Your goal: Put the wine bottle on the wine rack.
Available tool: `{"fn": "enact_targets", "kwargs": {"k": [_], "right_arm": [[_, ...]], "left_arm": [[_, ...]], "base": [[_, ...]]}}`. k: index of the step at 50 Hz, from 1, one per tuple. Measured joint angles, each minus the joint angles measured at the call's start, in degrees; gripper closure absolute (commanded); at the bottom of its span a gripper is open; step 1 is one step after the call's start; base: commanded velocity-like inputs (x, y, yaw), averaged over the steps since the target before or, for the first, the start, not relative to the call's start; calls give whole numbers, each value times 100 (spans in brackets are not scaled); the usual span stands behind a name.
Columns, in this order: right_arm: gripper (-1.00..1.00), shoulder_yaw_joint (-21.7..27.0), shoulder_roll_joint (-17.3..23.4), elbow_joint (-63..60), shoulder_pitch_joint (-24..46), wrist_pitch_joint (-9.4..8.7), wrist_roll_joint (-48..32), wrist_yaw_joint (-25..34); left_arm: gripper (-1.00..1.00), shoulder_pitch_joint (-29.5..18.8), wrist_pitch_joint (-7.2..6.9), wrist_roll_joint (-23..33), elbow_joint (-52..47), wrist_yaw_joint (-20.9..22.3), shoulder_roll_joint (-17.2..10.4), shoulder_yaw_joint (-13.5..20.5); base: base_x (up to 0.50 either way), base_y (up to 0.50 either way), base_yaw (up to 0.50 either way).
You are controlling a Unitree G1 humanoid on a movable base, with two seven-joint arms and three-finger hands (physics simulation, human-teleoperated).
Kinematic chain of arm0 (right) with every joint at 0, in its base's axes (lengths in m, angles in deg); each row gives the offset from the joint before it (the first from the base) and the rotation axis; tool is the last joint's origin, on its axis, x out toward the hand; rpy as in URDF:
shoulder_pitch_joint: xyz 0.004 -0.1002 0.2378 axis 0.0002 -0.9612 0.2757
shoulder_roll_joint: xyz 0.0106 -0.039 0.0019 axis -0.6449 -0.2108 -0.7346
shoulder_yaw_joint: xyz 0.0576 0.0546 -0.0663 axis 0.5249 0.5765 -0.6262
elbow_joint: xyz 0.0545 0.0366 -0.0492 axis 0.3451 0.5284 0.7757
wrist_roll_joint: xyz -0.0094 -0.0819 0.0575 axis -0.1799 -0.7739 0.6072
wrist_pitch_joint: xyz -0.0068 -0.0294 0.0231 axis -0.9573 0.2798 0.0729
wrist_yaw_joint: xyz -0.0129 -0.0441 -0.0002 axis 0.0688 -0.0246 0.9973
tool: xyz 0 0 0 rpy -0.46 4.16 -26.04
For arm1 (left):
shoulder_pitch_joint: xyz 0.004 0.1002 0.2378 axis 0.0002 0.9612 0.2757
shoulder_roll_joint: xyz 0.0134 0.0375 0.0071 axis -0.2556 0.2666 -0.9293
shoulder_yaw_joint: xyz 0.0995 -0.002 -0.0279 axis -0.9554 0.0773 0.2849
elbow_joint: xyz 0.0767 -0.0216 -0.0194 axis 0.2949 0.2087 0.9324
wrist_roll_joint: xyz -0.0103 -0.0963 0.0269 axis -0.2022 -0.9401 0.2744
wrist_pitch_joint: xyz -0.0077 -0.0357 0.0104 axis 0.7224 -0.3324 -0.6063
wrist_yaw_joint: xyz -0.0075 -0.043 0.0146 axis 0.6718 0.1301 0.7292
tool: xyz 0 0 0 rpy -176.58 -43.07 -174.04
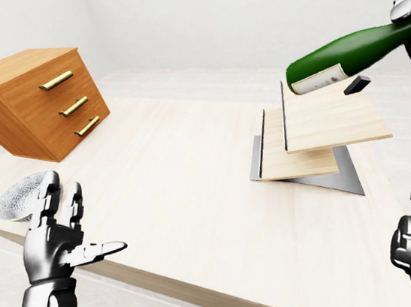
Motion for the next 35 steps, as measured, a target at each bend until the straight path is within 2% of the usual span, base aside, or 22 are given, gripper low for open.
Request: {"fn": "enact_targets", "kwargs": {"k": [17,35], "right_arm": [[100,-159,-113,1385,936,0,-1133,1210],[100,-83,-316,2312,1316,0,-1498,1816]], "left_arm": [[-100,-56,0,11,-38,-25,-19,4],[-100,-79,0,95,23,-44,-22,-16]], "base": [[0,0,0],[0,0,0]]}}
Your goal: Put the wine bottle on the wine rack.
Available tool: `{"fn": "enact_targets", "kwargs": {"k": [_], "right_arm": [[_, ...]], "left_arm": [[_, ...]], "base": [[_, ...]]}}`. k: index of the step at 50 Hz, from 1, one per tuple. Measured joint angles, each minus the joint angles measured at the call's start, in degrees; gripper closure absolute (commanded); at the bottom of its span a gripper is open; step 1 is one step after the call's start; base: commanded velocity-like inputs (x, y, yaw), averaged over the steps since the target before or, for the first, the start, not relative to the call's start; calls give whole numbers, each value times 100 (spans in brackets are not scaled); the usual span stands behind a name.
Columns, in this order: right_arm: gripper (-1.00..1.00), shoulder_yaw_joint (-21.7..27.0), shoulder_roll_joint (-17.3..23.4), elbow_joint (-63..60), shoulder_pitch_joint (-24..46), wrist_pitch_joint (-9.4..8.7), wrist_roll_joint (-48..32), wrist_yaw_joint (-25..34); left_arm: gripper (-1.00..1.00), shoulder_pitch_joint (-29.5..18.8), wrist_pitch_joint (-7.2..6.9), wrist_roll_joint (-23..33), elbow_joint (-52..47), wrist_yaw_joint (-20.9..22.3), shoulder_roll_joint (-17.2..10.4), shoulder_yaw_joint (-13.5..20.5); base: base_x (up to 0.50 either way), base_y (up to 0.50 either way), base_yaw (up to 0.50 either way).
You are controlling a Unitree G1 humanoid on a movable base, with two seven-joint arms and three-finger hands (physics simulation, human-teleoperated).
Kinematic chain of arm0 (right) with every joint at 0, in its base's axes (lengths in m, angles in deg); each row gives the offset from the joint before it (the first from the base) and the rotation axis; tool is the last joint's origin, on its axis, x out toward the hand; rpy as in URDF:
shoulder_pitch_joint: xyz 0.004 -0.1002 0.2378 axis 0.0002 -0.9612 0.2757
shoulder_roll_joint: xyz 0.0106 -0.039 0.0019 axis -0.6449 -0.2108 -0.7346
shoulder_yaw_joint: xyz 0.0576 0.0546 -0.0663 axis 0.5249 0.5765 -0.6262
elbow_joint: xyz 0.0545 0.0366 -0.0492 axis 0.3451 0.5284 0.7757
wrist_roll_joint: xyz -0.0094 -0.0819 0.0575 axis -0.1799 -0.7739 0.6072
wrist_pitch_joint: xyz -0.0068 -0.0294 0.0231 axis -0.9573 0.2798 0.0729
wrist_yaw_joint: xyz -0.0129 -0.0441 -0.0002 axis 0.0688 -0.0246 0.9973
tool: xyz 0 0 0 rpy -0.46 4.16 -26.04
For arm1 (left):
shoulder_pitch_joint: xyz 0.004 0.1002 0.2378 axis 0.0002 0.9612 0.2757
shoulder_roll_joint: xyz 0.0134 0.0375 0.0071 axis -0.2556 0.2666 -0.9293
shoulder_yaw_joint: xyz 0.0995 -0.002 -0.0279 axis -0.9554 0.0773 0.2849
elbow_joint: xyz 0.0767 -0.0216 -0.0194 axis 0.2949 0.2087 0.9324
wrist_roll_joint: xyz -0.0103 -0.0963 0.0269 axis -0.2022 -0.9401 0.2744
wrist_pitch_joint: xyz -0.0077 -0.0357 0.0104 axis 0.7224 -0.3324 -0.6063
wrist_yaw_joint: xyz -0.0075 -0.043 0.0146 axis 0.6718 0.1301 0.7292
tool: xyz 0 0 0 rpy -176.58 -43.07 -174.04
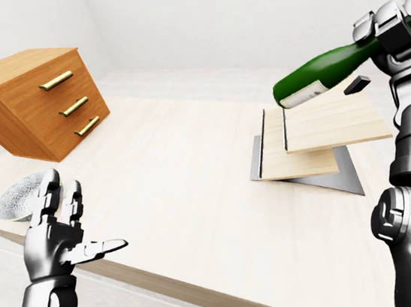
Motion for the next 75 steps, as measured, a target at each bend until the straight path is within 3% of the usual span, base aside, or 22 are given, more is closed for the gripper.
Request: {"fn": "enact_targets", "kwargs": {"k": [15,31,75], "right_arm": [[100,-43,-201,432,7,0,-156,374],[100,-45,-338,489,39,0,-192,290],[100,-16,-136,751,-4,0,-474,344]], "left_arm": [[-100,-13,0,63,18,-35,1,-57],[-100,-3,0,71,14,-42,-7,-66],[-100,-13,0,40,175,-11,-24,-7]], "base": [[0,0,0],[0,0,0],[0,0,0]]}}
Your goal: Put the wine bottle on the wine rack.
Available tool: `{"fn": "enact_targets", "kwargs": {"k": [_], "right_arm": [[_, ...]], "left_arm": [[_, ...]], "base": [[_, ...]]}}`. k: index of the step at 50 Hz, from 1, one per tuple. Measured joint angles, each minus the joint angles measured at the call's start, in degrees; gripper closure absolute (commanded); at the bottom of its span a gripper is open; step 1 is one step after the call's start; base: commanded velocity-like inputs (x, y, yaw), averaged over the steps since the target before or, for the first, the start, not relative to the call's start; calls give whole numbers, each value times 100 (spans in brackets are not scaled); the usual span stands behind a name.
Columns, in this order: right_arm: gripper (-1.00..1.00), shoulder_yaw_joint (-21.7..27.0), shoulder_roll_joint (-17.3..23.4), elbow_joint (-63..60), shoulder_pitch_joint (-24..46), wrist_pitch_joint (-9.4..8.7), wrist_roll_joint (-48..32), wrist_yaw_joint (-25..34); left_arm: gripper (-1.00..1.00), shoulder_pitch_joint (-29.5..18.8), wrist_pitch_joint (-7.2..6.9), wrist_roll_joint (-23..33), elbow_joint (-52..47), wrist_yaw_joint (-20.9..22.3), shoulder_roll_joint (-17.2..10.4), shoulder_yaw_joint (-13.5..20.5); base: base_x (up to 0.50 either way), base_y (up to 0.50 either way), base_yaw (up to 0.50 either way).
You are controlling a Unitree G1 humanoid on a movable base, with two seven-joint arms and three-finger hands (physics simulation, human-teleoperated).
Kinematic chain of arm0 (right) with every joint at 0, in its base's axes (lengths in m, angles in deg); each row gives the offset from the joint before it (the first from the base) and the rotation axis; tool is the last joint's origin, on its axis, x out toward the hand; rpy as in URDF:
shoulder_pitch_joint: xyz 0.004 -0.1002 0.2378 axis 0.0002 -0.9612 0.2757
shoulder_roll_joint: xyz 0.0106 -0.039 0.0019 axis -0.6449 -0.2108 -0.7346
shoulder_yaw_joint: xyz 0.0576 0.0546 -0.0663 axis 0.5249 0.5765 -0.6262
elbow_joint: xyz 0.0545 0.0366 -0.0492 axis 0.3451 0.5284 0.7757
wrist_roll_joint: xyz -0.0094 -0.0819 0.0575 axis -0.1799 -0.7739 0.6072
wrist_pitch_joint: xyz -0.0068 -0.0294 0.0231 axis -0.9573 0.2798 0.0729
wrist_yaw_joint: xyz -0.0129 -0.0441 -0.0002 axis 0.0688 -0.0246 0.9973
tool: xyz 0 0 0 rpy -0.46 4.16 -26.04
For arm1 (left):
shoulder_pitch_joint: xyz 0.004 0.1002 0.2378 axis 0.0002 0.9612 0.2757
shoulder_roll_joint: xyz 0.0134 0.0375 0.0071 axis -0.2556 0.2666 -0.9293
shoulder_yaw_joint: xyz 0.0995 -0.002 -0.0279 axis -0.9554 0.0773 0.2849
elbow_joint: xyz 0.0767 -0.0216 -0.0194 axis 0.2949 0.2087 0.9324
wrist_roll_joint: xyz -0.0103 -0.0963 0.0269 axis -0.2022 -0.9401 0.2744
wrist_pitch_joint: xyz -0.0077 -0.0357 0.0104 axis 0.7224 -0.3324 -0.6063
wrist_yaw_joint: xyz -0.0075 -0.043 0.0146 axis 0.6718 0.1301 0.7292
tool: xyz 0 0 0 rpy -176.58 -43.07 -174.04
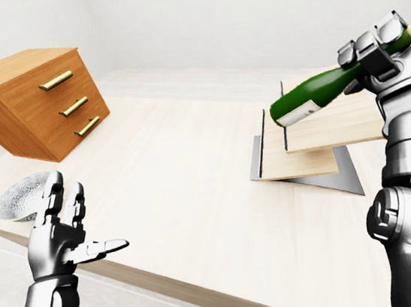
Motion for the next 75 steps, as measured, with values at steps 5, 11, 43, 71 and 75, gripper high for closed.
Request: {"fn": "enact_targets", "kwargs": {"k": [5,11,43,71,75], "right_arm": [[100,126,-16,37,-8,0,-60,47],[100,239,-30,80,-6,0,-116,65],[100,775,-48,234,-129,0,-257,108],[100,968,-32,418,-163,0,-77,-82],[100,965,-27,434,-158,0,-62,-100]], "left_arm": [[-100,4,0,-5,-3,2,-3,10],[-100,9,0,-4,-22,-1,-3,16],[-100,15,0,-6,-27,4,21,13],[-100,21,0,-65,14,6,11,28],[-100,28,0,-66,3,6,13,28]], "base": [[0,0,0],[0,0,0],[0,0,0],[0,0,0],[0,0,0]]}}
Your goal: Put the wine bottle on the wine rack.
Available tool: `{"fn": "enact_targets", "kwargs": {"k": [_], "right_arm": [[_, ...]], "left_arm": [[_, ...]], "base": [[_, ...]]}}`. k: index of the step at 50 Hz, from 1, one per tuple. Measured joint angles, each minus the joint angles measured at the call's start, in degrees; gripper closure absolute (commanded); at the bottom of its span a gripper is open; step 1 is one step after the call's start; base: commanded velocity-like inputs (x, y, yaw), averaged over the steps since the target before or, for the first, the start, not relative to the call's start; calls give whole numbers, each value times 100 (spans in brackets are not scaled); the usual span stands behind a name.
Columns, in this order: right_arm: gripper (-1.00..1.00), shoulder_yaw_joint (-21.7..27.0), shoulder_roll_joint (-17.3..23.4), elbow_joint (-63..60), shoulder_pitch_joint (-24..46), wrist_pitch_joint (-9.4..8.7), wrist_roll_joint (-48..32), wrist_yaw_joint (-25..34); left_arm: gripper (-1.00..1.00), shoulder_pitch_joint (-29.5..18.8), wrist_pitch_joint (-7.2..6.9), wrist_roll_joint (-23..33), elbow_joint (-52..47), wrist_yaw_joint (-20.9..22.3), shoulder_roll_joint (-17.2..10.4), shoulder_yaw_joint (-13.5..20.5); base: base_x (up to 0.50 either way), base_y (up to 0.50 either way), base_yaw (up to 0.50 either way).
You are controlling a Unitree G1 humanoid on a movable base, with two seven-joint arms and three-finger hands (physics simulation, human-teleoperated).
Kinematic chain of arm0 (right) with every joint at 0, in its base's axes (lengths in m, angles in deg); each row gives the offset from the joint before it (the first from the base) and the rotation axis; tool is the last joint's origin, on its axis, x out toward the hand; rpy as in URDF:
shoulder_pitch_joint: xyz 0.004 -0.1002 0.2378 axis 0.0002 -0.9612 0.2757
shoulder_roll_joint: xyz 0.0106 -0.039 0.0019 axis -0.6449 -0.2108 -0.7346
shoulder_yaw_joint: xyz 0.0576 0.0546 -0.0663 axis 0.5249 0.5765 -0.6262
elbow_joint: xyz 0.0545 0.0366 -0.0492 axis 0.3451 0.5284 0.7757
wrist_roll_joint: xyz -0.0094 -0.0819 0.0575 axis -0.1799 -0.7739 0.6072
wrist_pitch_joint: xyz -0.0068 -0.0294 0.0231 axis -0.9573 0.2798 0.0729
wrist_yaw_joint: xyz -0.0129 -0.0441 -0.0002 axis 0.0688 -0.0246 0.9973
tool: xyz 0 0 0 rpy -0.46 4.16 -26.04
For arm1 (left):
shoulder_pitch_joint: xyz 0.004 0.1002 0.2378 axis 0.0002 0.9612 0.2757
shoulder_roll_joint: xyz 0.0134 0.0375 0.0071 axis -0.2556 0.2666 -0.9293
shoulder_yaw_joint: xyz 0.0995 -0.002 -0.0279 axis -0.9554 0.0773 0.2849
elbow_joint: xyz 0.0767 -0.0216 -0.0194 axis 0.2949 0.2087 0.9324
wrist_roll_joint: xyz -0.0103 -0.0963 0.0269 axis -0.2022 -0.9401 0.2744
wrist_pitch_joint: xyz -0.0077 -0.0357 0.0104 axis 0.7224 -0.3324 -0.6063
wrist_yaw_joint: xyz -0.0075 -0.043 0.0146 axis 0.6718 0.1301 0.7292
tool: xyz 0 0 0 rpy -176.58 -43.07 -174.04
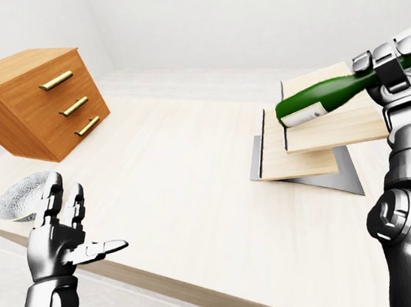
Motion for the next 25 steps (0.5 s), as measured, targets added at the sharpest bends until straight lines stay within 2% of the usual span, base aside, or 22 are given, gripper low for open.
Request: {"fn": "enact_targets", "kwargs": {"k": [4,5,7,9,12,25], "right_arm": [[94,-17,7,3,-6,1,32,-61],[76,-20,12,1,-14,0,37,-79],[62,-105,35,20,-91,0,21,-89],[39,-191,47,56,-188,0,-2,-96],[22,-284,66,98,-303,0,-31,-105],[15,-486,147,47,-443,0,1,-181]], "left_arm": [[-100,6,0,-1,-11,0,1,1],[-100,7,0,-2,-13,0,2,1],[-100,10,0,-2,-18,0,3,2],[-100,12,0,-3,-21,1,4,3],[-100,15,0,-4,-22,4,5,6],[-100,13,0,-4,-20,15,4,13]], "base": [[0,0,0],[0,0,0],[0,0,0],[0,0,0],[0,0,0],[0,0,0]]}}
